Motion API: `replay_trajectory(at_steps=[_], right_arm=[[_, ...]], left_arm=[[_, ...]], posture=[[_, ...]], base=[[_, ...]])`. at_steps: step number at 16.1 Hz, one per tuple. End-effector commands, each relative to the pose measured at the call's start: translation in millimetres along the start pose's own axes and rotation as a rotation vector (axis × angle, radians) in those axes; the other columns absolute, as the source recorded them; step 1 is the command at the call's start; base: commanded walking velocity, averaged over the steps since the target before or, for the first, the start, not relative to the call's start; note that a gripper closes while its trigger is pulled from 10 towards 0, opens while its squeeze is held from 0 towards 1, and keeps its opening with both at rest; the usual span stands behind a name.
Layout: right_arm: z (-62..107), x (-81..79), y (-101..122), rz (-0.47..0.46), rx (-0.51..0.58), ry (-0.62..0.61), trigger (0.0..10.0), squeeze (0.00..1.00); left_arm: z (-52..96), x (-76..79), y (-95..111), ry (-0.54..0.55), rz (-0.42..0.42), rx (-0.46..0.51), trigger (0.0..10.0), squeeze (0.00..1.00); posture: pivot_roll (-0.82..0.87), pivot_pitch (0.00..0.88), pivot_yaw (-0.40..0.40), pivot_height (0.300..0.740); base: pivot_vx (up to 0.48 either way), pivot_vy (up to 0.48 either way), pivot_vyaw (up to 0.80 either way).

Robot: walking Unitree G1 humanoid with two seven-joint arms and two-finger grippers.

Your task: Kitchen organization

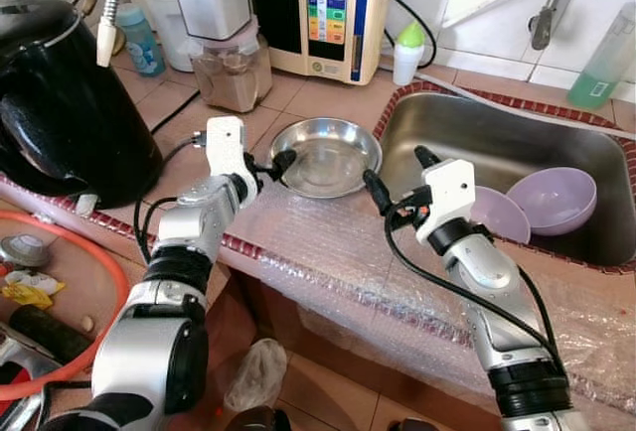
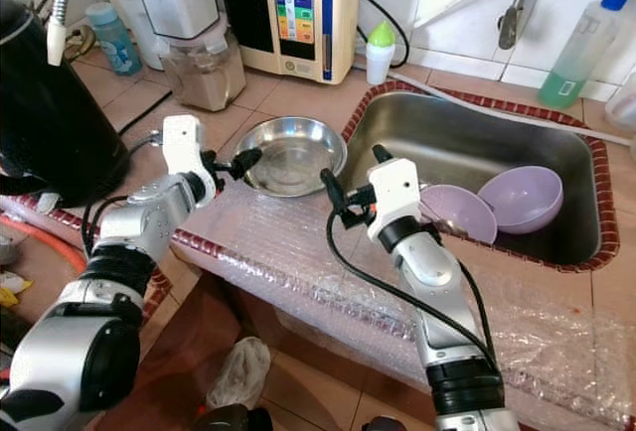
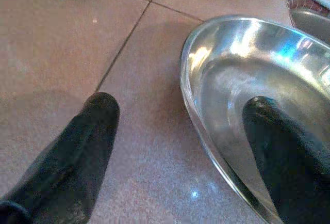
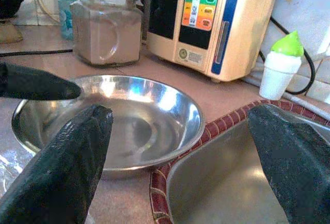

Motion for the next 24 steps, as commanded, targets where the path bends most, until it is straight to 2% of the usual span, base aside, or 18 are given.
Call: replay_trajectory(at_steps=[1,6,10,14,20,24], right_arm=[[-0.4,-0.2,5.4,0.015,0.009,0.001,10.0,0.0],[-2.0,-1.5,6.4,0.046,0.002,0.017,10.0,0.0],[-4.5,-7.5,7.3,0.064,0.006,0.043,10.0,0.0],[-5.8,-9.3,6.8,0.07,0.004,0.056,10.0,0.0],[-5.6,-7.9,3.8,0.076,-0.005,0.053,10.0,0.0],[-5.3,-5.3,2.0,0.07,-0.012,0.043,10.0,0.0]], left_arm=[[-1.0,0.4,-1.4,-0.003,0.014,-0.019,0.0,0.0],[-0.2,-7.9,-18.6,0.012,0.035,-0.097,0.0,0.0],[1.2,-12.4,-20.6,0.015,0.078,-0.1,0.0,0.0],[1.7,-16.5,-12.0,0.03,0.1,-0.058,0.0,0.0],[3.5,-23.9,-6.2,0.055,0.175,-0.017,0.0,0.0],[4.0,-23.9,6.4,0.05,0.236,0.066,0.0,0.0]], posture=[[-0.08,0.017,0.116,0.74],[-0.07,0.01,0.112,0.74],[-0.07,0.005,0.104,0.74],[-0.07,0.006,0.096,0.74],[-0.06,0.009,0.096,0.74],[-0.06,0.01,0.095,0.74]], base=[[0.0,0.0,0.0],[0.0,0.0,0.0],[0.0,0.0,0.0],[0.0,0.0,0.0],[0.0,0.0,0.0],[0.0,0.0,0.0]])
Point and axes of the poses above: a point about 5 cm out from each wrist's last joint towards the gripper, its own z axis pointing back from the gripper into the wrist, its own y axis along the axis of the wrist's last joint, x = y × z, the point moved 4 cm from there along -z, pointing out of the wrist towards the gripper, and after that the axes turned 10 degrees about z, right-handed, at the moved point
